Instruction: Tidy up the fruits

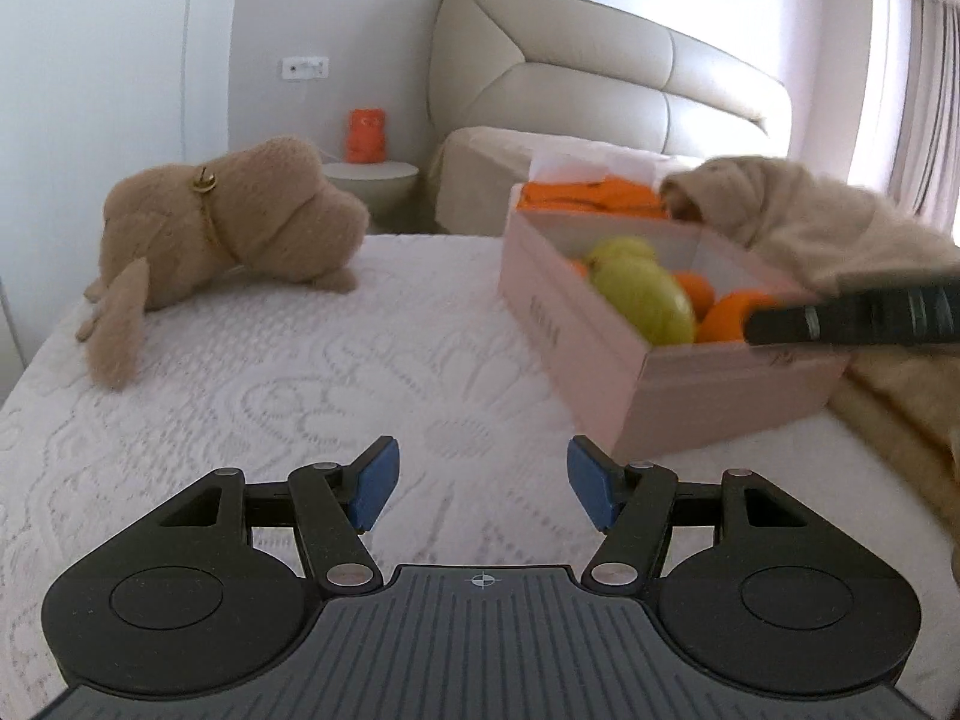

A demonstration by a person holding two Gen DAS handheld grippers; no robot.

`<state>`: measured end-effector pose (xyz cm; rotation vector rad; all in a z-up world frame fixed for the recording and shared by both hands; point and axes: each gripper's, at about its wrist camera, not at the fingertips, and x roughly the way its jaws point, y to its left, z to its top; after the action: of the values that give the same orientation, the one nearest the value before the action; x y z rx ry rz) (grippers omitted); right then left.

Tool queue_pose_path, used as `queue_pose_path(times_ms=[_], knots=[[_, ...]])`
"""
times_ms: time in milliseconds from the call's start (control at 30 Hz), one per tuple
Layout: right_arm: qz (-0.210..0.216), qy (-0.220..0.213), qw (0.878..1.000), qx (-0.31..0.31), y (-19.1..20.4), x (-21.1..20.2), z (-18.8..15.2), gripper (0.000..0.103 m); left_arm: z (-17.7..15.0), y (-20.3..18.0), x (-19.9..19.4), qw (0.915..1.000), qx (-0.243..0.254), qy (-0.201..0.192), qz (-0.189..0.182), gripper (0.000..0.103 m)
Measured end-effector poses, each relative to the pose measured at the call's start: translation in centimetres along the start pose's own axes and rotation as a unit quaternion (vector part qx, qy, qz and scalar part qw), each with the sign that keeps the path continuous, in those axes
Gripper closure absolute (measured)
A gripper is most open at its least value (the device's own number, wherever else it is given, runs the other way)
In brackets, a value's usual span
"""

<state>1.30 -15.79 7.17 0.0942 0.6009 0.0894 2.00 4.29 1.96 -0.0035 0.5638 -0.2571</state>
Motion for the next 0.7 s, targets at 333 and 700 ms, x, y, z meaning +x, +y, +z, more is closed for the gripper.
queue_pose_path(times_ms=[333, 700], knots=[[-0.027, 0.061, 0.997, -0.026, -0.4, 5.0, -5.4, 0.024, -1.0, -1.6, 1.7, 0.9987, 0.023, 0.038, 0.025, 0.034], [-0.041, 0.047, 0.998, -0.016, -1.4, 5.6, -6.2, 0.001, -1.0, -2.1, 1.8, 0.9978, 0.027, 0.041, 0.045, 0.034]])
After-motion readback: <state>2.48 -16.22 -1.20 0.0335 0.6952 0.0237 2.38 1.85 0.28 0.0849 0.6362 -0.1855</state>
